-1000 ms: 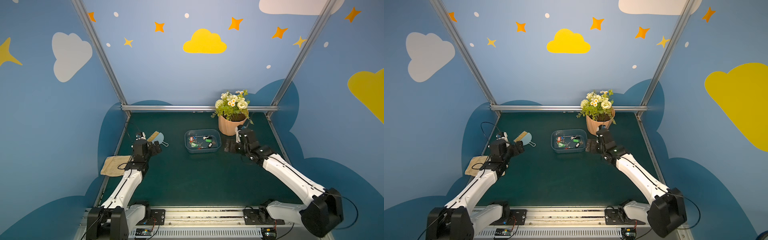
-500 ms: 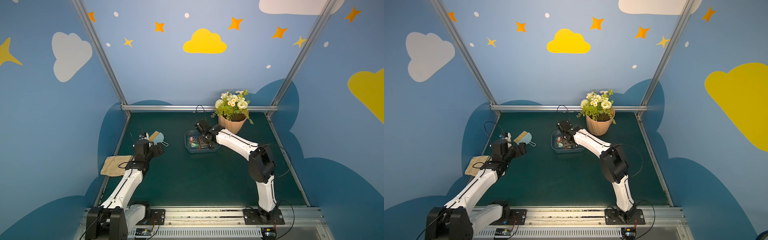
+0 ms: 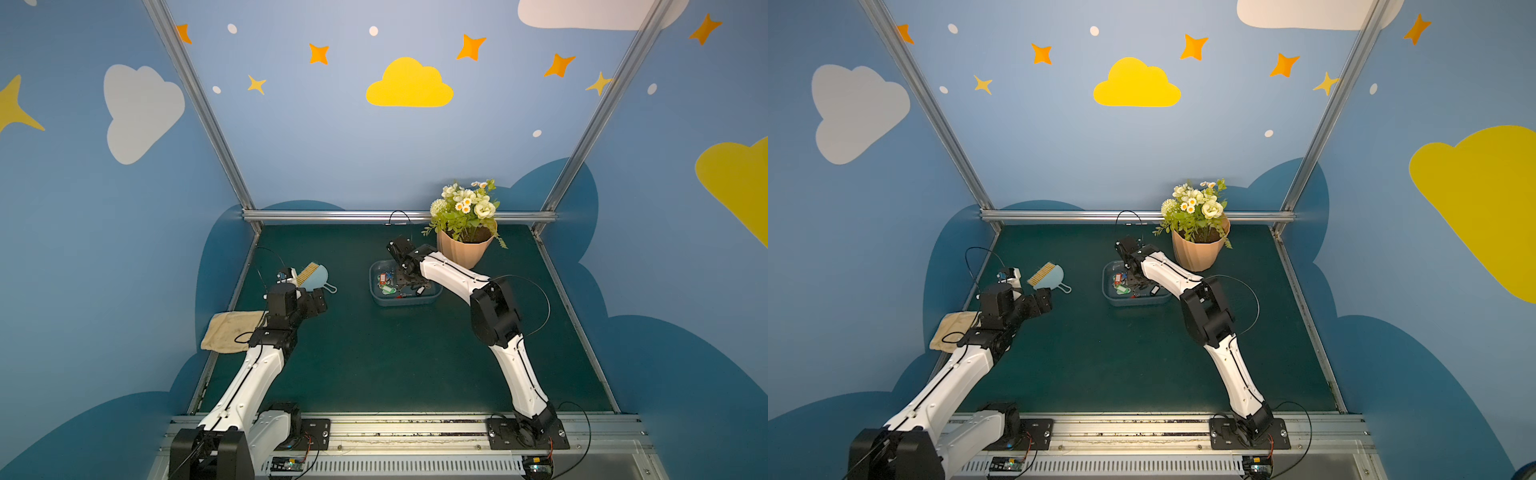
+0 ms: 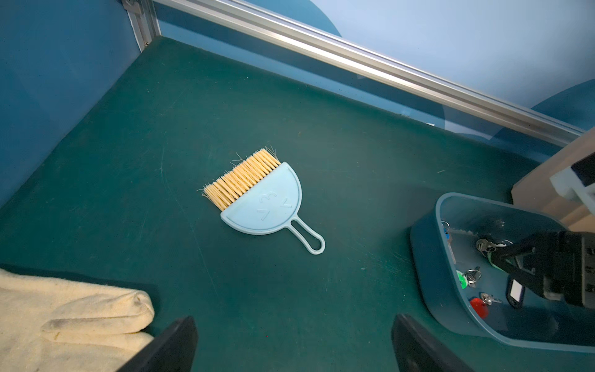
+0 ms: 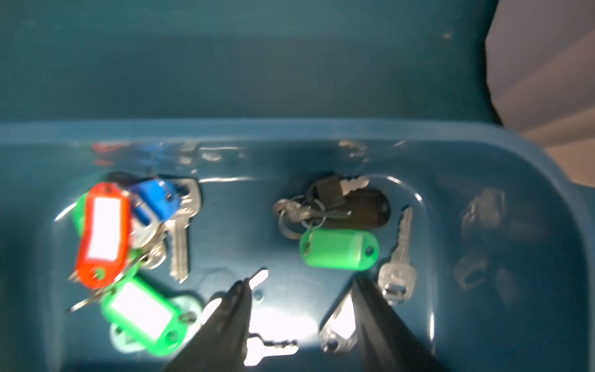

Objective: Take the keys out of the storage box
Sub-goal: Pick up the key from the storage box.

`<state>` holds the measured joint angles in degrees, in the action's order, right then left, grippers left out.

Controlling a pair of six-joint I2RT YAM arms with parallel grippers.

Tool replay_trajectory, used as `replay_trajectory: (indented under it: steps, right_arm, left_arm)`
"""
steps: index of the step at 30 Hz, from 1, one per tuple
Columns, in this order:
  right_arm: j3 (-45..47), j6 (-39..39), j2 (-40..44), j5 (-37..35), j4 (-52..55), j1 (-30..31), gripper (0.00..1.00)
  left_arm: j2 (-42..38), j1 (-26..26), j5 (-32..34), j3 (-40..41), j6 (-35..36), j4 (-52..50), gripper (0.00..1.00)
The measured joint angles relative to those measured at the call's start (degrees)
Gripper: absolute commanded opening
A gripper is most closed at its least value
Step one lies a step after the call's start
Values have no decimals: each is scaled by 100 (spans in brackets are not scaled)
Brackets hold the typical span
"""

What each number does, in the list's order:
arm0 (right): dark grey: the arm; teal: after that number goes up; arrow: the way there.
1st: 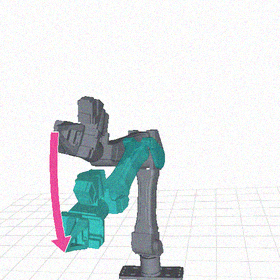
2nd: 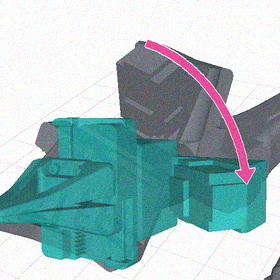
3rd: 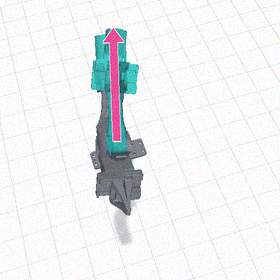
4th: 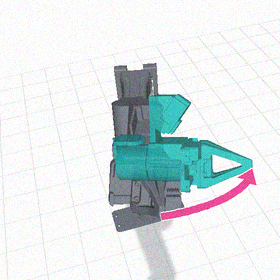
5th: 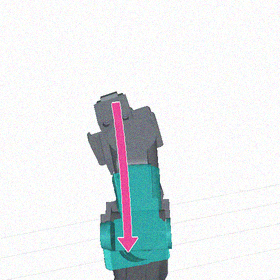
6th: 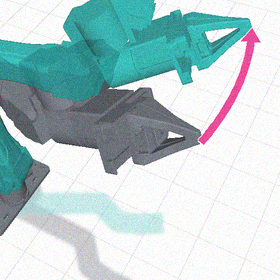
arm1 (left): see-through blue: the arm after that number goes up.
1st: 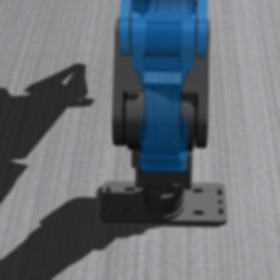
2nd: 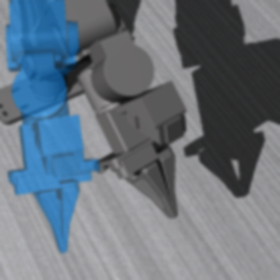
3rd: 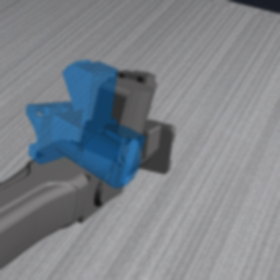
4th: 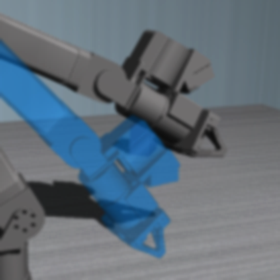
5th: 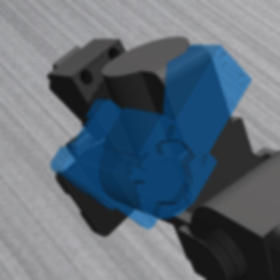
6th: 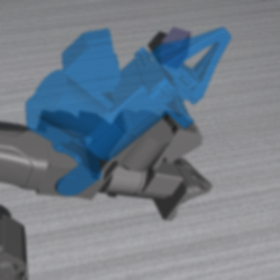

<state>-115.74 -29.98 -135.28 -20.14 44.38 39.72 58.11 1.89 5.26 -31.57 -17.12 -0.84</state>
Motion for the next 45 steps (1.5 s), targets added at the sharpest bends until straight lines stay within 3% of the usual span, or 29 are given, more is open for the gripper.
replay_trajectory:
  steps: [8,14,18,29,45]
  right_arm:
    - [-264,-44,-457,22,-192,-129,35]
    - [-308,-61,-466,92,-308,-116,10]
    - [-330,-66,-466,109,-341,-90,0]
    - [-286,52,-382,162,-350,-33,0]
    - [592,514,876,695,-551,94,0]
  left_arm:
    - [0,0,-46,0,2,2,100]
    - [0,0,-55,0,2,2,100]
    - [0,0,-55,0,2,2,100]
    - [0,0,-59,0,2,2,100]
    - [-11,0,-168,0,0,4,100]
